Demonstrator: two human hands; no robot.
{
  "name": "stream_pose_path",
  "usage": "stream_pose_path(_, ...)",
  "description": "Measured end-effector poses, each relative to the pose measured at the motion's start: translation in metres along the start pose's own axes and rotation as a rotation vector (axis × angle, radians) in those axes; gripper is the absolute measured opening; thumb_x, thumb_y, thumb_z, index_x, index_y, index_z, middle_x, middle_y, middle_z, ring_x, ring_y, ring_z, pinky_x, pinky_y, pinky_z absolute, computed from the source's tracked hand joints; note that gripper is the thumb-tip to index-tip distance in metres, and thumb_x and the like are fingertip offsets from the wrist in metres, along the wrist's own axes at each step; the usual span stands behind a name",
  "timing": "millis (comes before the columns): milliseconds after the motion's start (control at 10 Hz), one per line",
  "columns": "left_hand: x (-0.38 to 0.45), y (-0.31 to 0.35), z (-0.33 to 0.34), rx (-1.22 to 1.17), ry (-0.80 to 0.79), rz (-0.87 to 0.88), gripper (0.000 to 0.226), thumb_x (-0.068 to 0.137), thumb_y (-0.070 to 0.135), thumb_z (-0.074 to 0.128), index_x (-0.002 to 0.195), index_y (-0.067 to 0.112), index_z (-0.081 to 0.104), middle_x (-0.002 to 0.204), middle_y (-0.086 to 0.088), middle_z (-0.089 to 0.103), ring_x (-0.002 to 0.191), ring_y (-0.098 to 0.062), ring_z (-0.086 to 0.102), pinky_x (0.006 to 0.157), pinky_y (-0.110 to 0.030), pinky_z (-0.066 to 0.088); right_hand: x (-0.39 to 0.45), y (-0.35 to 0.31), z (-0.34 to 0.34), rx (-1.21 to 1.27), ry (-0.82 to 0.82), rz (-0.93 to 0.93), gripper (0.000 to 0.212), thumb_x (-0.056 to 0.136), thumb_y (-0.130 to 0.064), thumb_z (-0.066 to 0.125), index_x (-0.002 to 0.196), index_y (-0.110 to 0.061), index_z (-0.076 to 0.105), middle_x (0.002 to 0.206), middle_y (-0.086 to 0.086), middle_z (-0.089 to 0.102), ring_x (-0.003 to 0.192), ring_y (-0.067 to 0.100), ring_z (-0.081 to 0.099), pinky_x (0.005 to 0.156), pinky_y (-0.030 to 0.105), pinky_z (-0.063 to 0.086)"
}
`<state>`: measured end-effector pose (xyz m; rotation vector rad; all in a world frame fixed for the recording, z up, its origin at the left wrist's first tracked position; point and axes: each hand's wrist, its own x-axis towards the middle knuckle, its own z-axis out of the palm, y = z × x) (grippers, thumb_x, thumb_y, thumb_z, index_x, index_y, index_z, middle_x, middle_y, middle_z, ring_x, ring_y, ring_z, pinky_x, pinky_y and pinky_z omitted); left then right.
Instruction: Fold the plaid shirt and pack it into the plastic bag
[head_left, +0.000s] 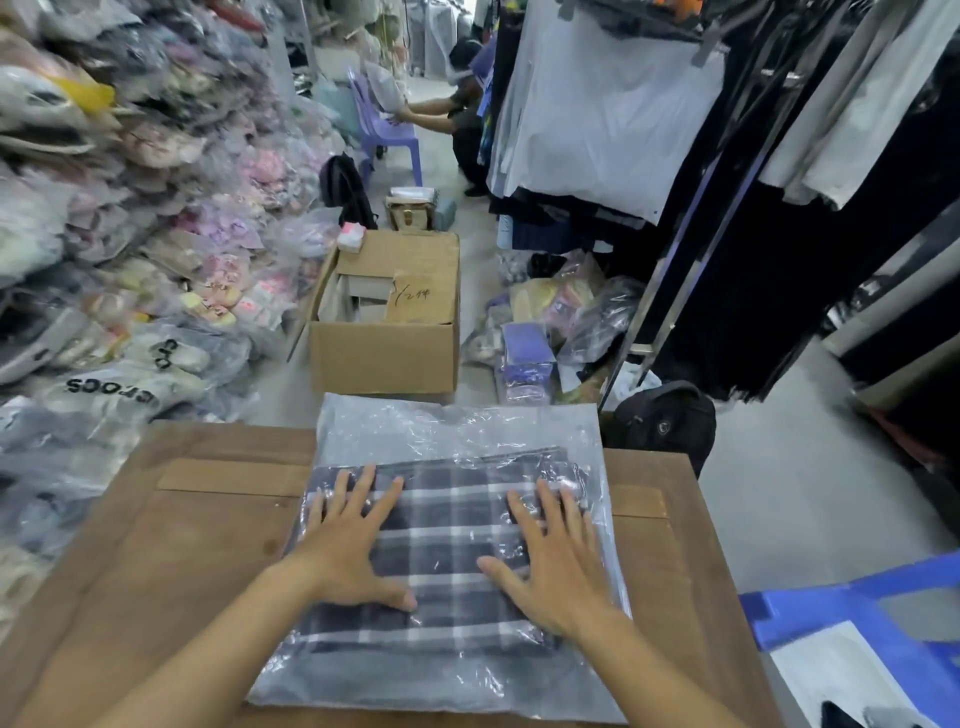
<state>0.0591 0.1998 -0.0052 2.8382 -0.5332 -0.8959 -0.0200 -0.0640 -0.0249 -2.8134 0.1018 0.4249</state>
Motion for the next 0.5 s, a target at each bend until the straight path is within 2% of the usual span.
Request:
stream_pose_path(100, -0.003, -0.005, 0.016, -0.025, 0.047, 0.046, 0.145, 0.04, 0.096, 0.059, 0.144, 0.047, -0.028, 0.153, 0.005, -0.044, 0.139, -0.028, -0.041, 0.119, -0.052, -0.013, -0.011, -0.004, 0.011, -0.027, -0.006, 0.038, 0.093, 0.083, -0.089, 0.021, 0.158, -0.042, -0.009, 0.164, -0.001, -0.029, 0.149, 0.027, -0.032, 0.121, 0.047, -0.017)
stream_pose_path(200, -0.006, -0.006, 0.019, -0.012, 0.055, 0.045, 0.145, 0.039, 0.095, 0.06, 0.145, 0.047, -0.027, 0.152, 0.005, -0.043, 0.141, -0.028, -0.039, 0.119, -0.053, -0.011, -0.017, -0.004, 0.018, -0.025, -0.019, 0.059, 0.093, 0.081, -0.091, 0.02, 0.156, -0.047, -0.014, 0.162, -0.003, -0.034, 0.147, 0.027, -0.037, 0.105, 0.039, -0.035)
stream_pose_path(300, -0.006, -0.004, 0.018, -0.043, 0.043, 0.037, 0.147, 0.038, 0.094, 0.062, 0.146, 0.047, -0.025, 0.15, 0.008, -0.045, 0.14, -0.026, -0.04, 0.119, -0.053, -0.012, -0.013, -0.009, 0.009, -0.03, -0.069, 0.073, 0.098, 0.078, -0.094, 0.023, 0.156, -0.047, -0.014, 0.16, -0.004, -0.036, 0.147, 0.028, -0.036, 0.098, 0.035, -0.039)
stream_pose_path(400, -0.005, 0.003, 0.006, -0.095, -0.009, 0.036, 0.149, 0.032, 0.095, 0.061, 0.15, 0.044, -0.015, 0.152, 0.009, -0.039, 0.144, -0.027, -0.033, 0.119, -0.054, -0.007, -0.005, -0.011, -0.013, -0.015, -0.181, 0.086, 0.113, 0.064, -0.1, 0.022, 0.159, -0.043, 0.003, 0.165, -0.008, -0.021, 0.154, 0.031, -0.017, 0.121, 0.054, -0.011)
stream_pose_path(500, -0.003, 0.016, -0.037, -0.345, 0.107, 0.038, 0.102, 0.053, 0.083, 0.062, 0.142, 0.037, 0.044, 0.155, 0.007, 0.03, 0.147, -0.021, 0.027, 0.111, -0.024, 0.028, 0.017, -0.012, -0.054, 0.057, -0.204, 0.096, 0.089, 0.077, -0.09, 0.035, 0.149, -0.038, 0.038, 0.162, 0.005, 0.026, 0.147, 0.031, 0.023, 0.12, 0.048, 0.02)
